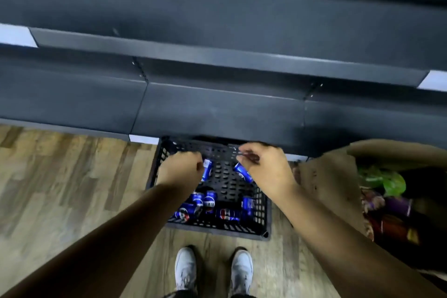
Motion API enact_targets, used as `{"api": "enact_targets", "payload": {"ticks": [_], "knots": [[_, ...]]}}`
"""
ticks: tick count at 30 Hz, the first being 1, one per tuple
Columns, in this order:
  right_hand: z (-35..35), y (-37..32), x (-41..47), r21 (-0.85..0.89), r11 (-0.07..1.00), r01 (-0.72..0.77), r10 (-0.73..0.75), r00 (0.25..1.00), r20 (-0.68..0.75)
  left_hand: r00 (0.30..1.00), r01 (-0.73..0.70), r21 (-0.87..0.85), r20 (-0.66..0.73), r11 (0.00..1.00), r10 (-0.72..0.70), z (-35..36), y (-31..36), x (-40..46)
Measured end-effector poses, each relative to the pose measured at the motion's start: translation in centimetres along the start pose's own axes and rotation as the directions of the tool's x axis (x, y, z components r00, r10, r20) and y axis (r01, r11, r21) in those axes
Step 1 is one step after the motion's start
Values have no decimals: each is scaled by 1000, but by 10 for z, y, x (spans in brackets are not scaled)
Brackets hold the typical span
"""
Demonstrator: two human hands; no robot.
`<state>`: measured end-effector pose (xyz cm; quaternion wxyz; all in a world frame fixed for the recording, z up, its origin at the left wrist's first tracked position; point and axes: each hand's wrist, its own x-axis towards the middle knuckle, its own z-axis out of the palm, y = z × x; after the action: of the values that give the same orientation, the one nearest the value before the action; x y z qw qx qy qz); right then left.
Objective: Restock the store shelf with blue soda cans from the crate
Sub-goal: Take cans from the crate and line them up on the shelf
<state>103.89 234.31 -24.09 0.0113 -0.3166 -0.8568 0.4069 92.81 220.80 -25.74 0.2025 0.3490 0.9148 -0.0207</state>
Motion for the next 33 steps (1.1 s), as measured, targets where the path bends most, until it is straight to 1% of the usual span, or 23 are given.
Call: {"api": "enact_targets", "payload": {"ticks": [2,4,8,11,16,19,21,23,27,30,33], "knots": [[16,29,3,-38,998,-42,42,999,12,999,23,-19,49,1000,-22,30,2,9],[30,54,9,-120,990,-77,83,996,42,997,41,-49,69,998,-37,55,1,20],[67,101,23,-255,956,-147,179,978,104,995,68,-94,77,993,-61,107,-9,46],[105,132,33,-321,931,-175,227,965,133,996,71,-82,61,994,-67,153,-19,66],[182,190,52,-538,835,-112,302,911,279,998,19,-37,53,999,-17,248,-33,102],[231,232,67,-647,757,-87,358,884,300,993,13,-19,119,1000,-11,308,-40,130],[262,261,85,-704,705,-87,391,876,283,992,-23,18,127,1000,20,348,-47,151],[288,286,105,-715,691,-105,390,887,247,994,-49,49,103,998,43,381,-52,175],[333,330,139,-634,756,-162,332,930,159,996,-89,32,29,995,88,425,-53,222],[349,347,158,-604,781,-155,285,950,125,992,-120,-8,-41,993,120,441,-51,246],[354,360,170,-601,788,-136,257,959,120,981,-165,-37,-107,986,160,454,-46,260]]}}
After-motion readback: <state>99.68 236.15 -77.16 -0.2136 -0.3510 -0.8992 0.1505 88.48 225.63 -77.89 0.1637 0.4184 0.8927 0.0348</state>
